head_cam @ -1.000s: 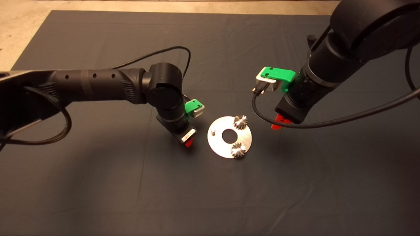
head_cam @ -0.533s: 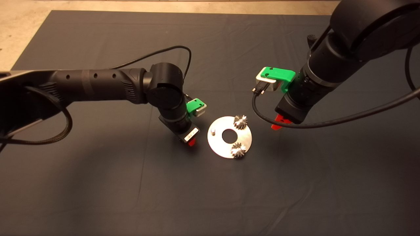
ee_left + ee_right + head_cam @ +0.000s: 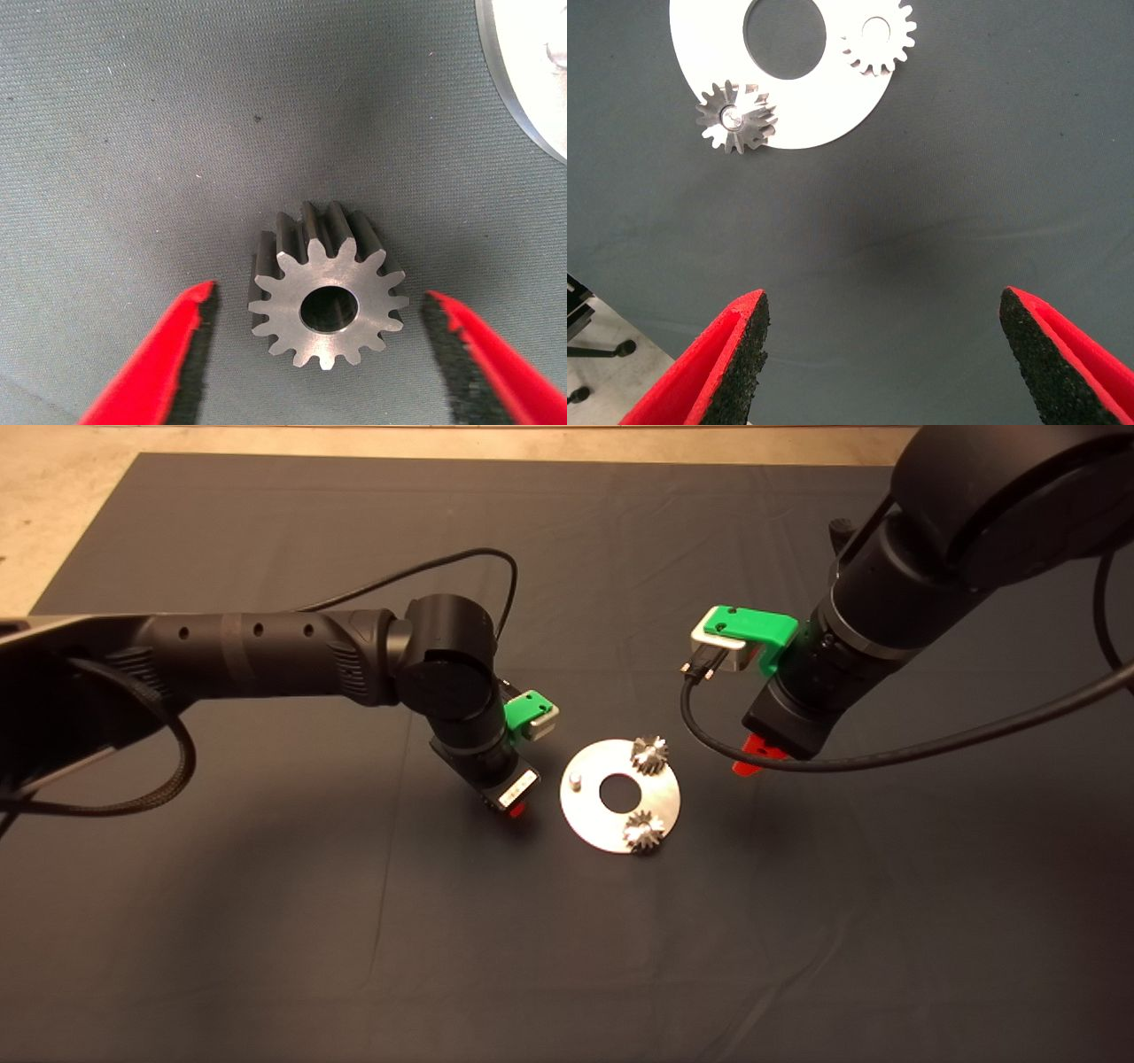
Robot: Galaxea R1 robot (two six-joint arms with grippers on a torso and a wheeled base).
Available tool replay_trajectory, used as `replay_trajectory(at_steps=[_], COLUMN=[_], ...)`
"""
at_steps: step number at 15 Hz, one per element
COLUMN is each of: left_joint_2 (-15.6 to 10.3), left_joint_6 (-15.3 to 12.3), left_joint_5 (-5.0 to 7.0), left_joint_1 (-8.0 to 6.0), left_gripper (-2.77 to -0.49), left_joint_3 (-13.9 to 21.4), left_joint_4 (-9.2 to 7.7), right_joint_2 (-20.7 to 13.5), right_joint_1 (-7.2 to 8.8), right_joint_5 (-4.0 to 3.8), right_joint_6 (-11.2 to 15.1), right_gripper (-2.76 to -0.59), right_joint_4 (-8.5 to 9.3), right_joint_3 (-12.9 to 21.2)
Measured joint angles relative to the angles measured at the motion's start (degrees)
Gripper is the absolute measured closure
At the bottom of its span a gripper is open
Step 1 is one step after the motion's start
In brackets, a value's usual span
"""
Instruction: Install three planetary gears onto the carrier pins
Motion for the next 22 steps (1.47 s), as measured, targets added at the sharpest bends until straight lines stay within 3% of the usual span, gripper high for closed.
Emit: replay_trajectory(at_steps=[2,3,5,22], left_joint_2=[0.11,0.26,0.41,0.57], left_joint_6=[-0.05,-0.08,-0.10,-0.15], left_joint_5=[-0.02,0.00,0.04,0.09], left_joint_1=[0.21,0.75,1.57,1.42], left_gripper=[-1.52,-1.40,-1.38,-0.99], left_joint_3=[0.00,0.00,0.02,-0.65], left_joint_4=[0.17,0.21,0.61,0.39], right_joint_2=[0.00,0.00,0.00,0.00], right_joint_1=[0.00,0.02,0.02,0.02], right_joint_5=[-0.02,0.02,-0.02,-0.01], right_joint_6=[0.00,0.00,0.00,0.00], right_gripper=[-1.91,-1.91,-1.91,-1.91], right_joint_4=[0.00,0.00,0.02,0.05], right_joint_3=[0.00,0.00,0.01,0.37])
